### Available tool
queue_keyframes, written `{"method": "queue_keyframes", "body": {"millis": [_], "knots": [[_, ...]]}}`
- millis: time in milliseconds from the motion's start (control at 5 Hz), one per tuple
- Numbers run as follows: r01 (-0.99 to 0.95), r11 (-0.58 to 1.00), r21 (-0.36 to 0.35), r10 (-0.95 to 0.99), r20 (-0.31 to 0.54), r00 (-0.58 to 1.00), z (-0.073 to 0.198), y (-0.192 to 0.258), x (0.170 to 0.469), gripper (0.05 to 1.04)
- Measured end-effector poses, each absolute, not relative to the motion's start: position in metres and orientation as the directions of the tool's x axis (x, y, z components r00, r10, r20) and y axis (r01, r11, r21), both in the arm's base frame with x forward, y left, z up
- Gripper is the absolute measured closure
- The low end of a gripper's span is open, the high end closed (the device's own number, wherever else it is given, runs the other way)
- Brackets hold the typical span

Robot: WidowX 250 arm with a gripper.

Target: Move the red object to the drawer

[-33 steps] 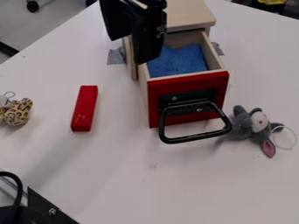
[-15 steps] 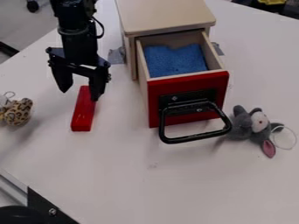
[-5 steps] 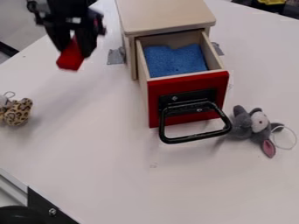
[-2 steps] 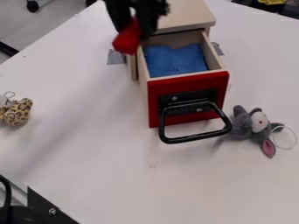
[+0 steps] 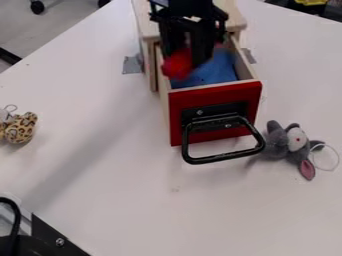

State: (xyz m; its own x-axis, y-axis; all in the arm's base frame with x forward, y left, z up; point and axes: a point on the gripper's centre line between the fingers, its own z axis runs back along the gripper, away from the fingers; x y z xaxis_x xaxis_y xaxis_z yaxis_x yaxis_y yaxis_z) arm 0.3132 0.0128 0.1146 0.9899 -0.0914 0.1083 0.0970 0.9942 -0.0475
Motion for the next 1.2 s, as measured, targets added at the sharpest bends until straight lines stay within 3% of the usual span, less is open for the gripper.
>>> {"method": "queue_keyframes", "body": {"millis": [400, 600, 800, 1000, 1200], "knots": [[0.075, 0.995, -0.065, -0.068, 0.093, 0.993, 0.102, 0.012, 0.336, 0.53], [0.065, 0.996, -0.066, -0.059, 0.089, 0.994, 0.104, 0.013, 0.342, 0.482], [0.048, 0.997, -0.057, -0.043, 0.086, 0.995, 0.104, 0.015, 0.343, 0.184], [0.041, 0.997, -0.059, -0.037, 0.077, 0.996, 0.109, 0.016, 0.335, 0.081], [0.058, 0.998, -0.017, -0.056, 0.1, 0.993, 0.139, 0.021, 0.322, 0.085]]}}
